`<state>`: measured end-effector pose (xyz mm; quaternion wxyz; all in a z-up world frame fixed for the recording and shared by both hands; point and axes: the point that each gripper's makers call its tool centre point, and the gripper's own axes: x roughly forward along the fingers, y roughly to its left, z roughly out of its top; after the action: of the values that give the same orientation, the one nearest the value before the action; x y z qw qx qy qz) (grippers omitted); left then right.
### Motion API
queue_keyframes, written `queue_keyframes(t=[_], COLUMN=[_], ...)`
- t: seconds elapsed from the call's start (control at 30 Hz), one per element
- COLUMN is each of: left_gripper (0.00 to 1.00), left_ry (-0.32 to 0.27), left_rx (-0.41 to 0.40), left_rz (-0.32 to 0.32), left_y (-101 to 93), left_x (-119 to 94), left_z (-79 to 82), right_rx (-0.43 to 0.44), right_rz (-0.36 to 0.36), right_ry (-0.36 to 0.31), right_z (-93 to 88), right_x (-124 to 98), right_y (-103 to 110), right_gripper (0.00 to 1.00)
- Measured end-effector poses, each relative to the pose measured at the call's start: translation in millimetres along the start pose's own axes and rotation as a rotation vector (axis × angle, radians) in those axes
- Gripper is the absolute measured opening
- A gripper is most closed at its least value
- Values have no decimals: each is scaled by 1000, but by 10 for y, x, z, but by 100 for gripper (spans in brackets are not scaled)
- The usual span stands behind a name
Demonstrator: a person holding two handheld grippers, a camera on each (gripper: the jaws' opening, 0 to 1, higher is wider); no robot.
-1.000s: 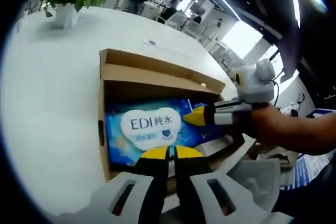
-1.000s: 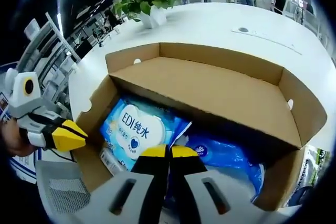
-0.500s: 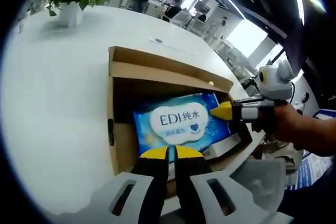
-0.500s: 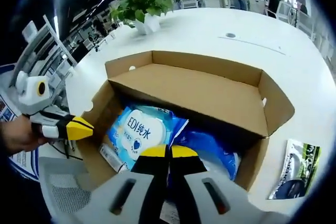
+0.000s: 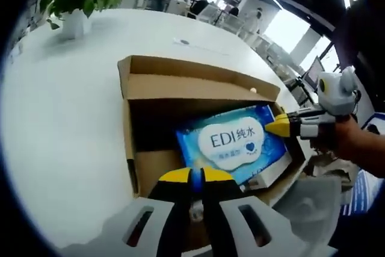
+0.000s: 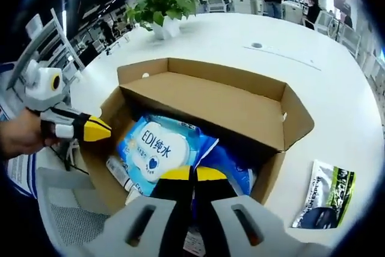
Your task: Operate the shoe box by opening the lid, removing the specified soft item, and placing it in the target area until the item is outside and the box remains undamaged.
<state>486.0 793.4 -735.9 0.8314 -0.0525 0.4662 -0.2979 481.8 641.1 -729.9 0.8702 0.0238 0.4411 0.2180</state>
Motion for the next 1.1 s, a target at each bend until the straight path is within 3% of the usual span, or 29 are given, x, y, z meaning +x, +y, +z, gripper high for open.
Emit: queue_keyframes(t=[0.2,0.6,0.87,1.1], left_gripper=[12,12,6,12], left_ry=[62,122,144,175], left_rx=[4,21,42,60], left_rz=[17,7,25,49], left_y=[12,-75,-23,-62], left_x=[129,330,362,421], left_z=[-44,-60,-82,-139], right_rx=[-1,-7,-13,-14], right_rz=[1,6,16,21], right_ry=[-2,-5,-5,-8], right_z=[-24,-54,-60,-75], right_x=[-5,16,34,40], right_y=[-18,-53,-57,-58], right_gripper=[0,0,0,0])
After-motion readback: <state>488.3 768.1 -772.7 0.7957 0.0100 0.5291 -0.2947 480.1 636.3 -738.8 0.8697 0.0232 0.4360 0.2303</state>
